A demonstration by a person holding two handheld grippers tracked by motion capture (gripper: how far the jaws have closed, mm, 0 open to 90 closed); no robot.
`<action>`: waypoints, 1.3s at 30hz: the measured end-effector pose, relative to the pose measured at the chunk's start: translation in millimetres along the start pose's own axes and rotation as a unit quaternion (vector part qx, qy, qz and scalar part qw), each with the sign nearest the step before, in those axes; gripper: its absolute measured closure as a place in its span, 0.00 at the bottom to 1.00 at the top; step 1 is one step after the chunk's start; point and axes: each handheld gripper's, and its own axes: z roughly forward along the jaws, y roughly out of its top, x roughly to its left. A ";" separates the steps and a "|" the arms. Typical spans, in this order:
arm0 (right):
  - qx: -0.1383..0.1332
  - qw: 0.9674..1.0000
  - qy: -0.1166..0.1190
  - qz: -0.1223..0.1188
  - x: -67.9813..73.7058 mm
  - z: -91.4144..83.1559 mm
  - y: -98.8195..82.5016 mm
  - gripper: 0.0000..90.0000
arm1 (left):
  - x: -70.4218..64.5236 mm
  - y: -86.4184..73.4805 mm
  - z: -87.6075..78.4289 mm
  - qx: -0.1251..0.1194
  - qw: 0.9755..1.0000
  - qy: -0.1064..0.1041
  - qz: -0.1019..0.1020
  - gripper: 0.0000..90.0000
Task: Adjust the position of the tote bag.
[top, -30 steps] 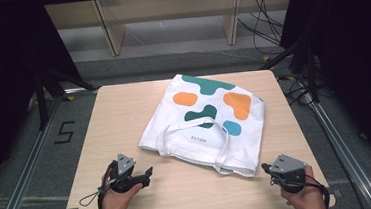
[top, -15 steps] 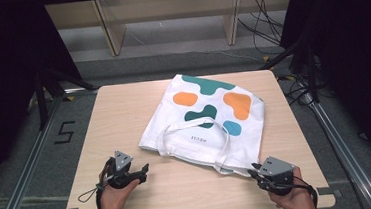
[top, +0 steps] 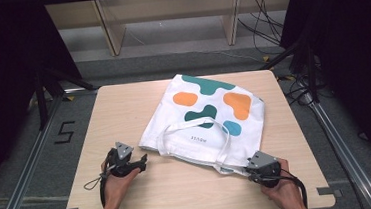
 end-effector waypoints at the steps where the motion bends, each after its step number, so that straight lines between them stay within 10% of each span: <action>1: 0.003 1.000 0.000 0.007 0.2 -0.5 -0.2 0.85 | -0.2 1.9 2.1 0.003 1.000 0.004 0.002 0.29; 15: -0.003 1.000 -0.019 0.005 -20.3 -7.3 -10.0 0.92 | -17.7 15.7 22.2 -0.006 0.997 -0.004 0.074 0.39; 18: -0.005 0.999 -0.021 0.031 -21.5 -7.2 -11.9 0.88 | -20.6 19.4 28.7 -0.023 0.994 -0.026 0.101 0.55; 22: 0.005 1.000 -0.029 0.002 -21.5 -3.1 -14.3 0.76 | -21.1 23.5 28.2 -0.040 0.992 -0.013 0.116 0.84; 26: 0.016 0.999 -0.045 -0.017 -18.5 -2.0 -13.6 0.80 | -24.4 23.8 15.6 -0.037 0.990 -0.030 0.135 0.91; 29: 0.020 0.998 -0.051 -0.027 -21.6 -4.5 -15.1 0.88 | -35.2 18.2 -1.8 -0.021 0.983 -0.042 0.176 0.93; 39: 0.001 0.999 -0.042 -0.019 -21.5 -27.9 -25.0 0.88 | -56.9 -14.6 -58.2 0.000 0.980 -0.079 0.181 0.88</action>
